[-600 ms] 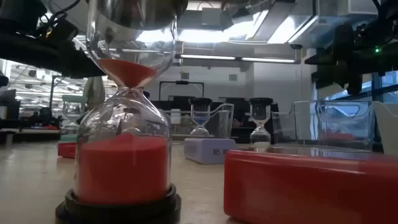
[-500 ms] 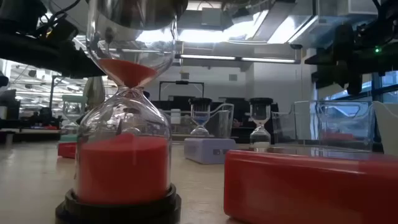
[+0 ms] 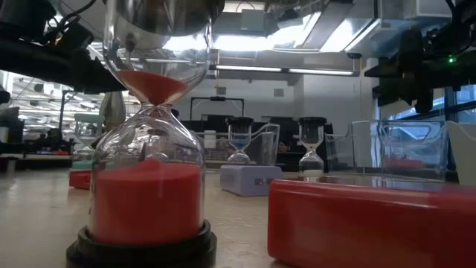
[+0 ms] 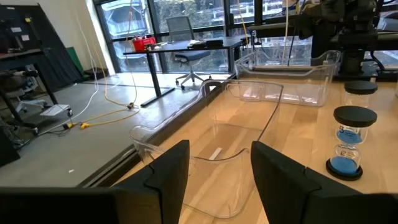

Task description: Pick & Place Office items

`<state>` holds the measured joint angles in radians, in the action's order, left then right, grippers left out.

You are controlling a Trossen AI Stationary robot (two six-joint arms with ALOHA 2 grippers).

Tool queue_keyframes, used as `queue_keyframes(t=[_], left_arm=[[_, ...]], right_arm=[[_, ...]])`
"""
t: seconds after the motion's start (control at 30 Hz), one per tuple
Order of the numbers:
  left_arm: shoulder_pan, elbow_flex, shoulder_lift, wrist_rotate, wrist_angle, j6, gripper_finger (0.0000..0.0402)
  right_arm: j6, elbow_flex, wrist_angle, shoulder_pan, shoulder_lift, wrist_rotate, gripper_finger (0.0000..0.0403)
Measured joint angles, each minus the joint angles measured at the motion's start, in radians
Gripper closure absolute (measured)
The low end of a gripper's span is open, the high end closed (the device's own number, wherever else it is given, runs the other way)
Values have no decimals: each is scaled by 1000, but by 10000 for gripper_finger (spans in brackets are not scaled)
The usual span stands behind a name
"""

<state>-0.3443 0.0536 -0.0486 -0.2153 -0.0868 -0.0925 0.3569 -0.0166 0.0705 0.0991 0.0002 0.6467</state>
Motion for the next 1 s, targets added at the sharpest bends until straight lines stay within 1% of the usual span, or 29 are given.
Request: queue_keyframes(t=[0.3,0.87,0.93,1.0], left_arm=[[0,0,0,0,0,0,233],[0,0,0,0,0,0,233],[0,0,0,0,0,0,233],[0,0,0,0,0,0,233]], right_arm=[[-32,0,0,0,0,0,124],[-28,0,0,0,0,0,123],[0,0,0,0,0,-25,123],[105,0,0,-2,0,-96,123]])
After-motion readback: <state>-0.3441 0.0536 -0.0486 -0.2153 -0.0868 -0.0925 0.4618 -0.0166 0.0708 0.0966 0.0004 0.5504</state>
